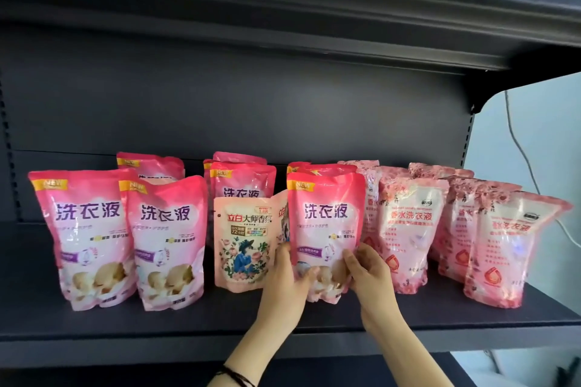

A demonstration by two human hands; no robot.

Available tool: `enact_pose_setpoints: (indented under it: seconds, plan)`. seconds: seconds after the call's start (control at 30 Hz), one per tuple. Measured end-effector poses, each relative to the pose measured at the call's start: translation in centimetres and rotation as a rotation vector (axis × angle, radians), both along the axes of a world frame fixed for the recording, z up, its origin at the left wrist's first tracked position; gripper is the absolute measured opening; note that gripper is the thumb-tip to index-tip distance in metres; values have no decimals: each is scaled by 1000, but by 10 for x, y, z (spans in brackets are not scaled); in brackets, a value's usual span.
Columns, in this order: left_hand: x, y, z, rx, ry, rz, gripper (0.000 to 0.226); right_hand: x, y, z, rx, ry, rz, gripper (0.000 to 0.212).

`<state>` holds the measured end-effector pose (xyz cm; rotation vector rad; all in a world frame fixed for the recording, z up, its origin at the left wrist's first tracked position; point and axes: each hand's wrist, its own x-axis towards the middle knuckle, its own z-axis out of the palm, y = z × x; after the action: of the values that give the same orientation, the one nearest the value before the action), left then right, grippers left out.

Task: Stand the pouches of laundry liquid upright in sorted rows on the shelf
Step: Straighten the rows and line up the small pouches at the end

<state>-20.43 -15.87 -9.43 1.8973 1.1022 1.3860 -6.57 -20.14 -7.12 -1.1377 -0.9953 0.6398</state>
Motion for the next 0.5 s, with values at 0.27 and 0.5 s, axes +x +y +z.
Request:
enact_pose_setpoints:
  seconds: [0.27,0.5]
  plan:
    - [35,16,-7,-40,47,4,48,34,28,-12,-64,-30,30,11]
    - [24,14,5,-75,267,2,63,49,29,-1,-165,-373,75,14]
